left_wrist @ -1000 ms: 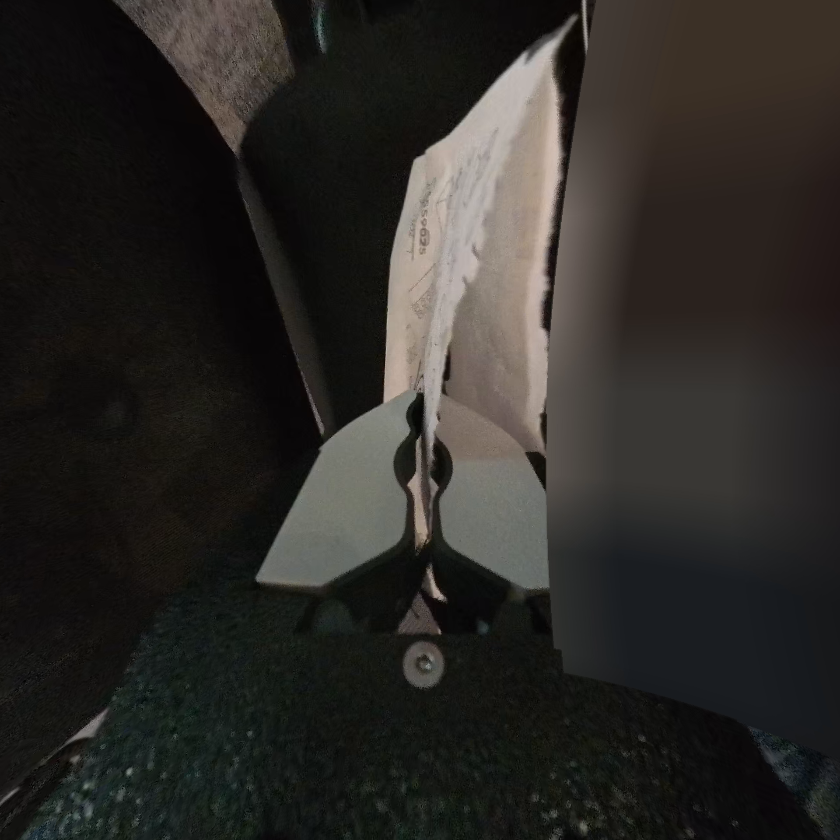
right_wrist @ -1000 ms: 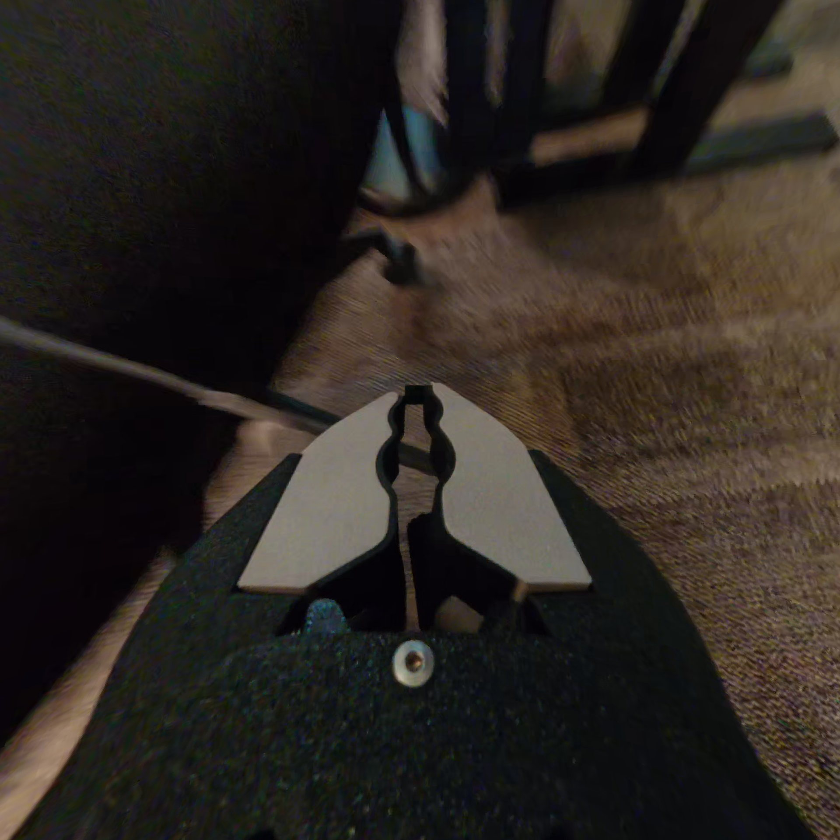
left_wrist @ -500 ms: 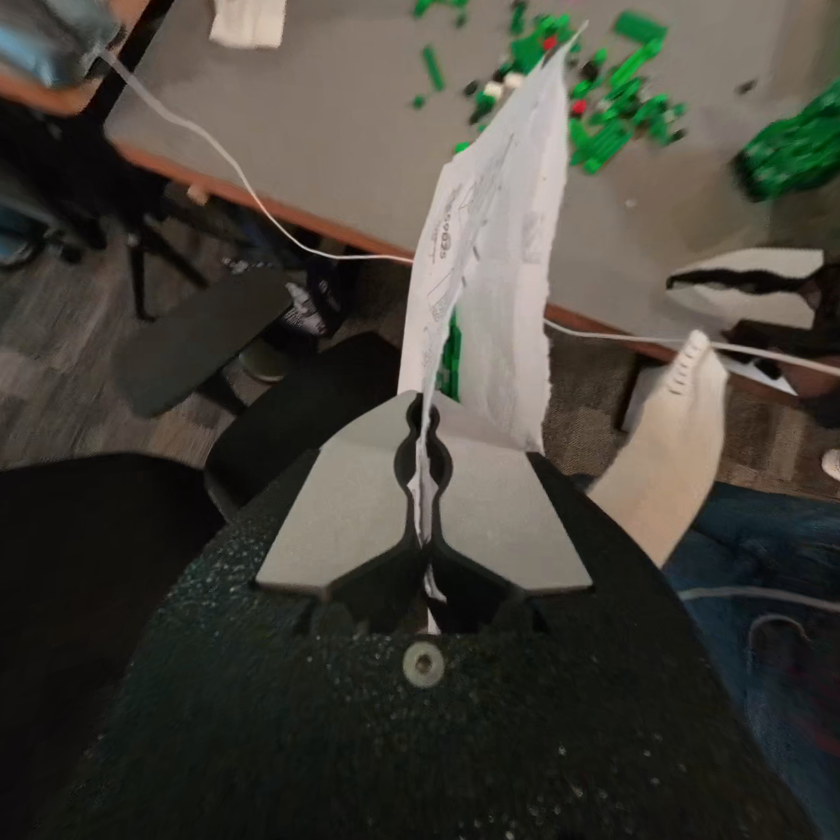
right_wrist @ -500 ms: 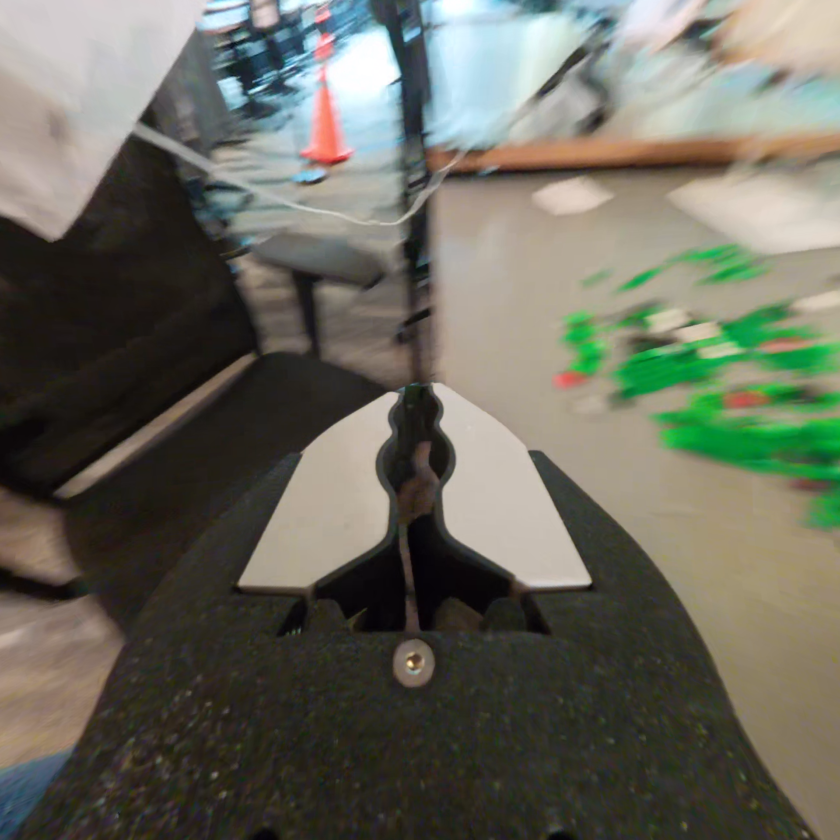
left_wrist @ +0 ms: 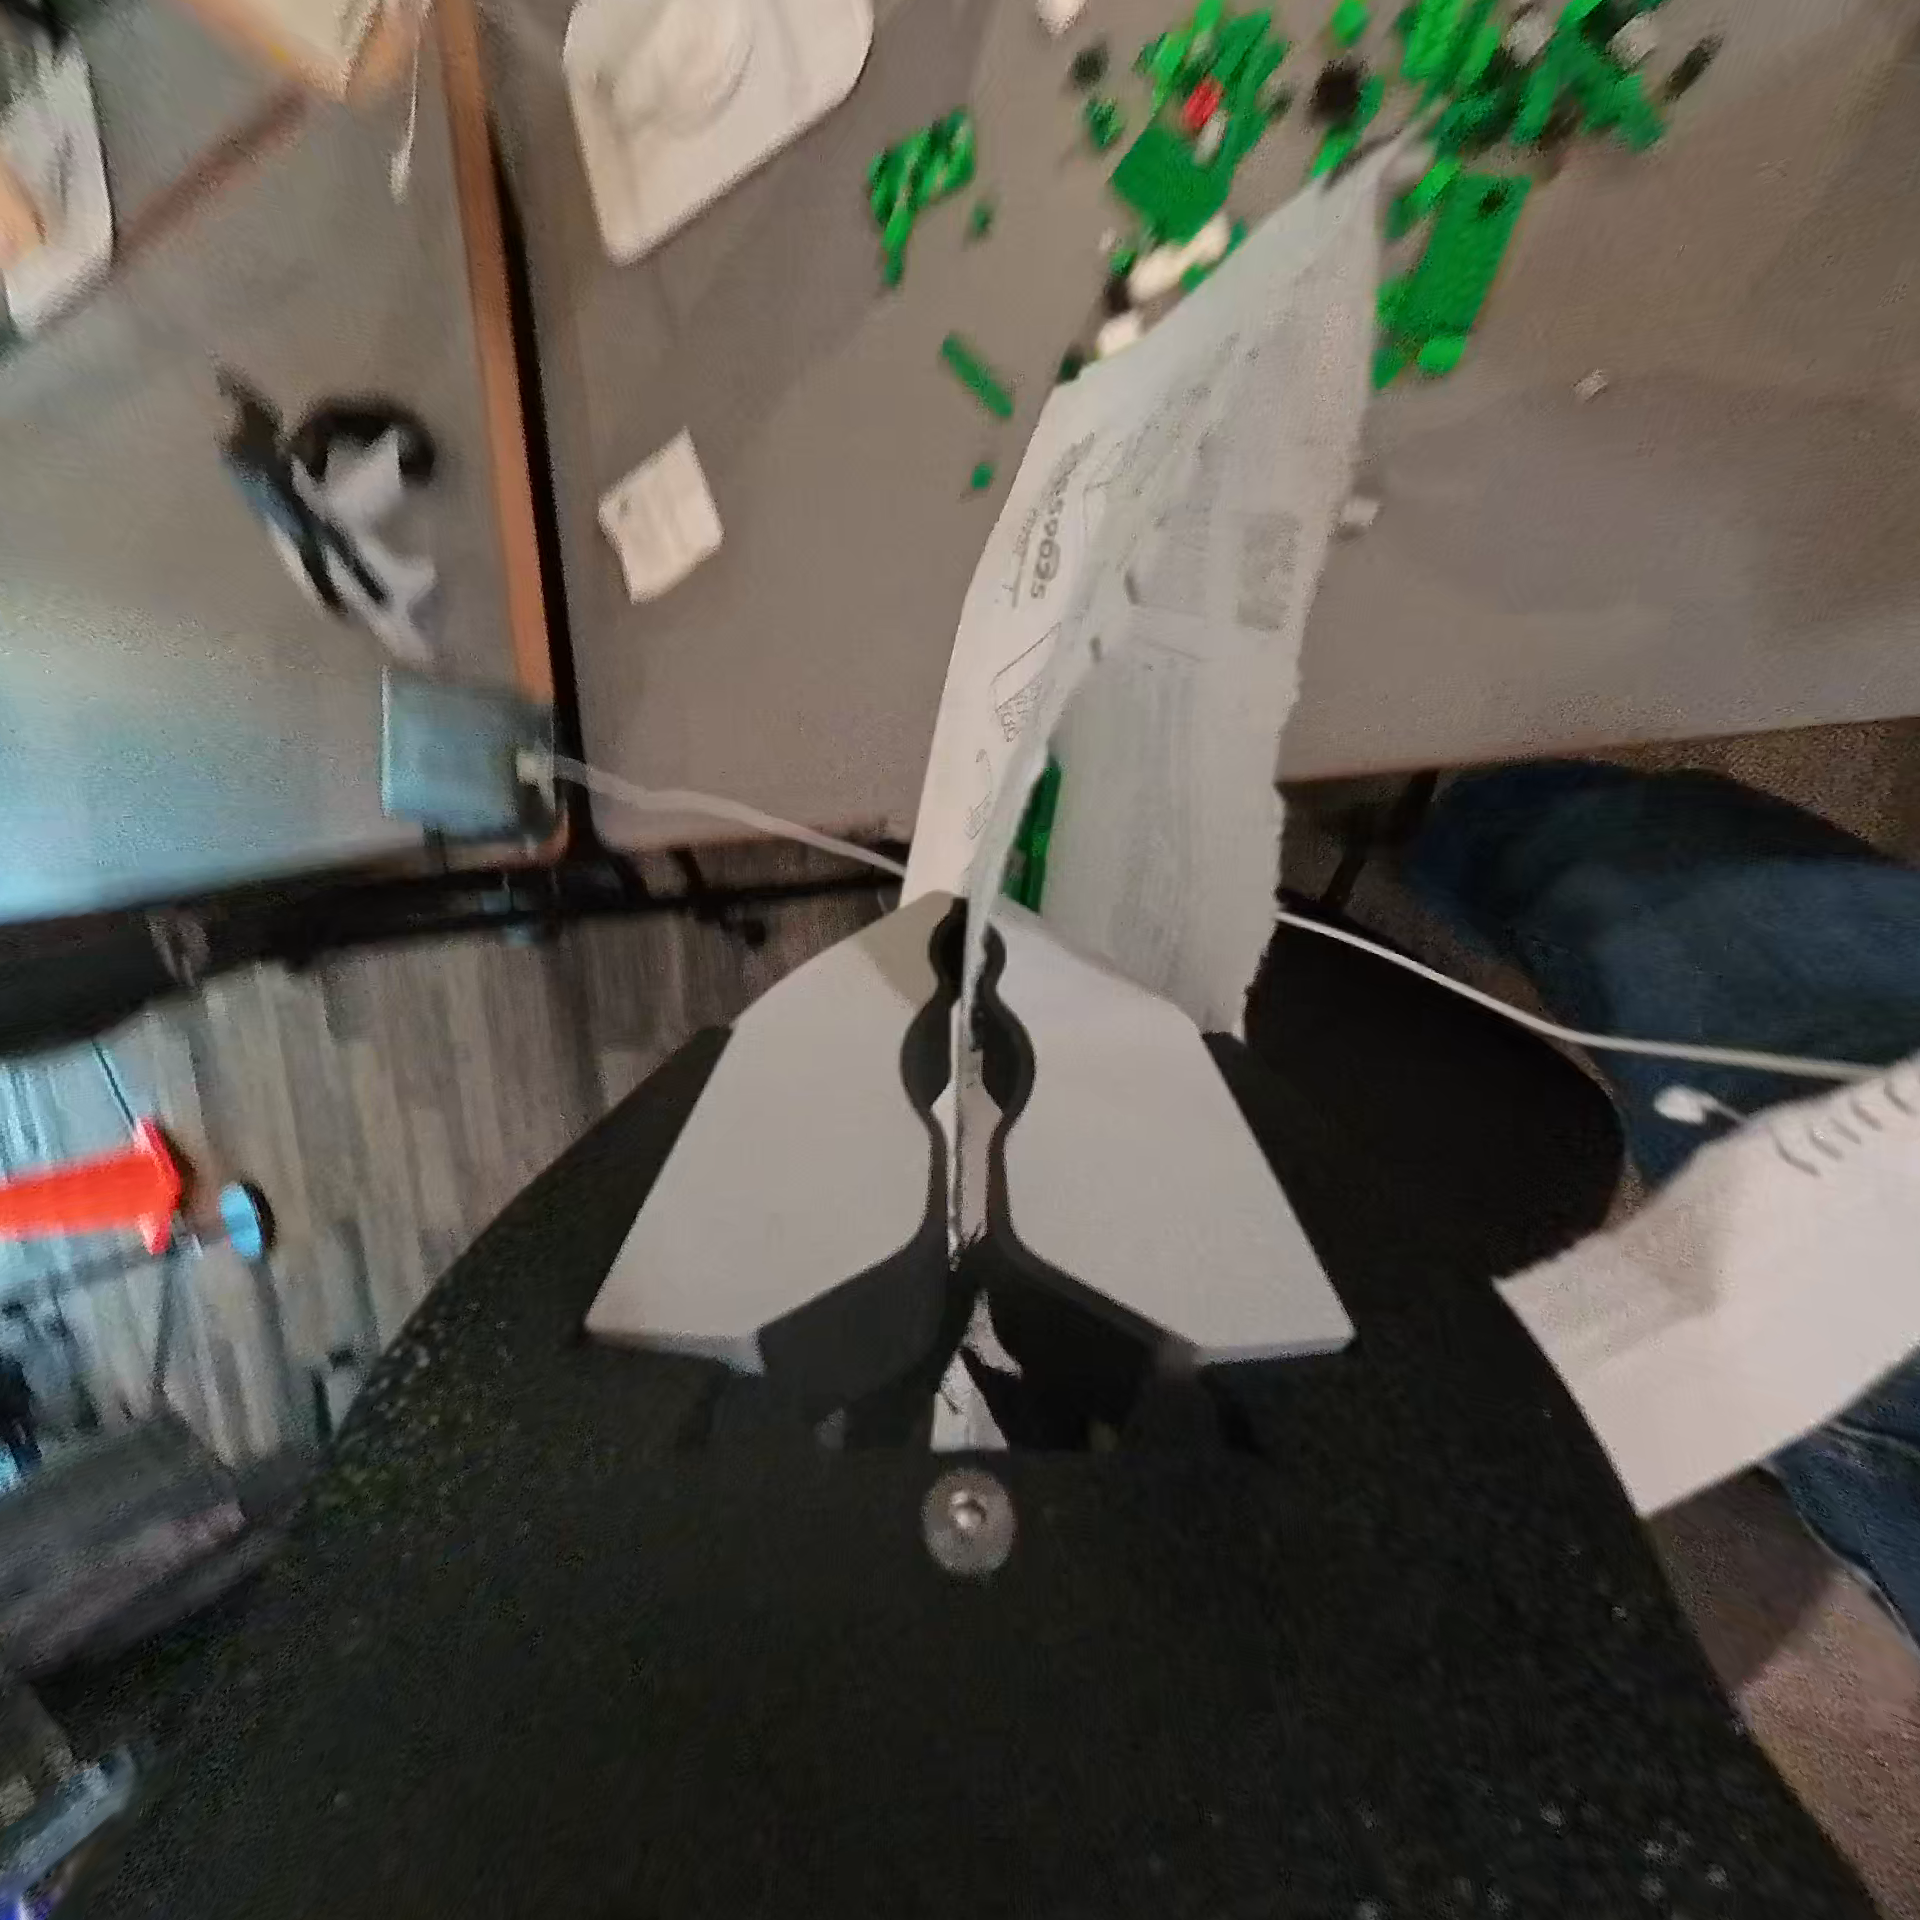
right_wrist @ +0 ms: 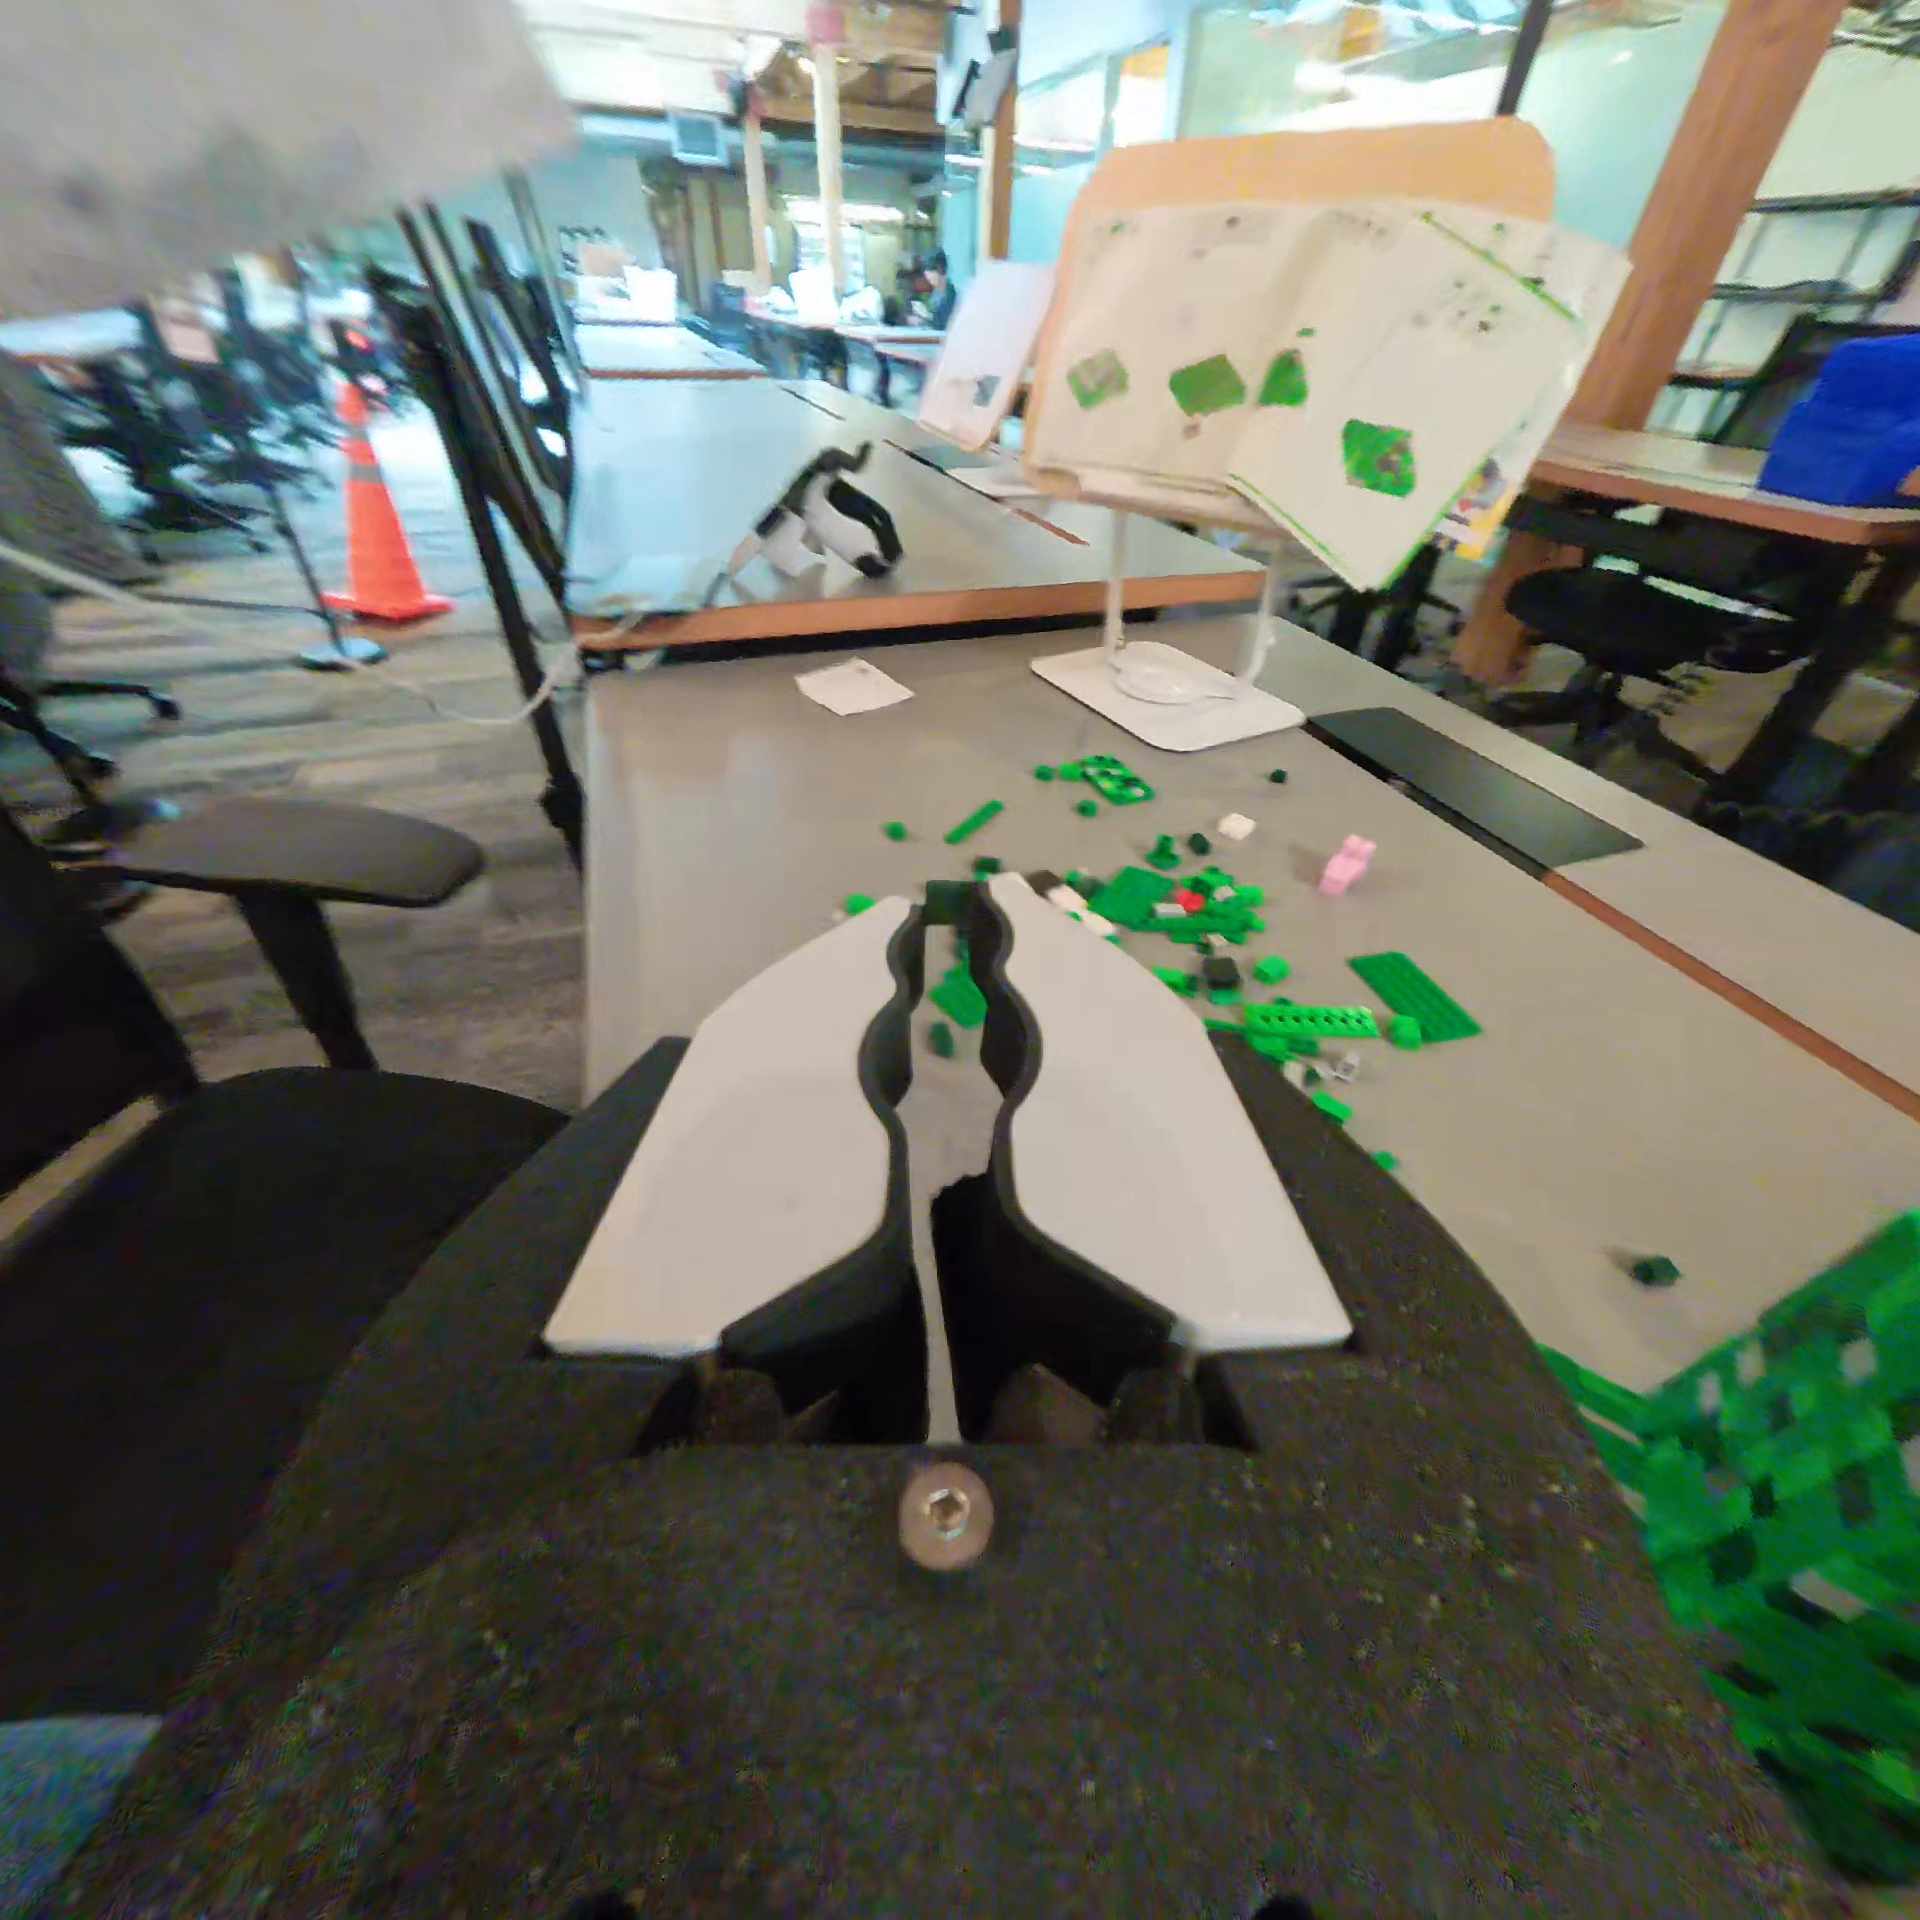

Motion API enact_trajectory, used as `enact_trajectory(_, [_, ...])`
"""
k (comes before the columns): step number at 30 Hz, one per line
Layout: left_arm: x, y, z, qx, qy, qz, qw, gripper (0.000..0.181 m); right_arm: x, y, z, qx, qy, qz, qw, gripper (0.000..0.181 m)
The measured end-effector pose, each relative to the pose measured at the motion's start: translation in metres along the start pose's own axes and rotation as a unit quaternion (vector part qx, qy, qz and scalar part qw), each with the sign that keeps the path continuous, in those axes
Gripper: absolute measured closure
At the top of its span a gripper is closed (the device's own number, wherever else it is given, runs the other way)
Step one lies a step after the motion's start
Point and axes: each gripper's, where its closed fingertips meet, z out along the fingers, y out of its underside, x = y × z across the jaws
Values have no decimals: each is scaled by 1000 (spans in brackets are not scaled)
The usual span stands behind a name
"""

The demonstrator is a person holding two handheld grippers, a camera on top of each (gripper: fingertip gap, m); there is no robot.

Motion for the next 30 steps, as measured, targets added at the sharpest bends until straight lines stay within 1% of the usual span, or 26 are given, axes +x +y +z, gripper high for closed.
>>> enact_trajectory(3, [7, -69, 21, 41, 39, 77, 995, 181, 20, 32, 16, -21, 43, -19, 999, 173])
enact_trajectory(5, [10, -118, 41, 68, 59, 131, 987, 181, 37, 57, 32, -42, 70, 2, 997, 173])
enact_trajectory(8, [18, -188, 80, 106, 83, 207, 969, 181, 63, 75, 48, -26, 113, 41, 992, 173])
enact_trajectory(10, [30, -223, 109, 120, 102, 244, 957, 181, 79, 84, 55, -14, 143, 62, 988, 174])
enact_trajectory(12, [49, -244, 137, 129, 120, 289, 941, 181, 89, 90, 61, 1, 166, 77, 983, 173])
enact_trajectory(14, [70, -253, 164, 133, 133, 337, 922, 181, 96, 97, 64, 17, 194, 81, 978, 173])
enact_trajectory(16, [91, -251, 185, 121, 155, 375, 906, 181, 100, 104, 64, 35, 229, 72, 970, 173])
enact_trajectory(19, [114, -252, 203, 132, 169, 413, 885, 181, 105, 91, 58, 79, 273, 24, 958, 173])
enact_trajectory(22, [132, -251, 222, 147, 170, 441, 869, 181, 107, 83, 46, 109, 304, 13, 946, 173])
enact_trajectory(24, [140, -242, 234, 139, 171, 461, 860, 181, 104, 75, 41, 113, 304, 23, 946, 173])
enact_trajectory(25, [144, -236, 240, 136, 172, 474, 852, 181, 99, 69, 38, 119, 304, 14, 945, 173])
enact_trajectory(26, [147, -232, 244, 147, 170, 491, 842, 181, 95, 62, 34, 128, 308, -1, 943, 173])
enact_trajectory(28, [153, -214, 249, 163, 189, 521, 816, 181, 84, 51, 26, 129, 323, -51, 936, 173])
enact_trajectory(30, [150, -197, 249, 185, 204, 535, 799, 181, 74, 37, 18, 125, 351, -88, 924, 173])
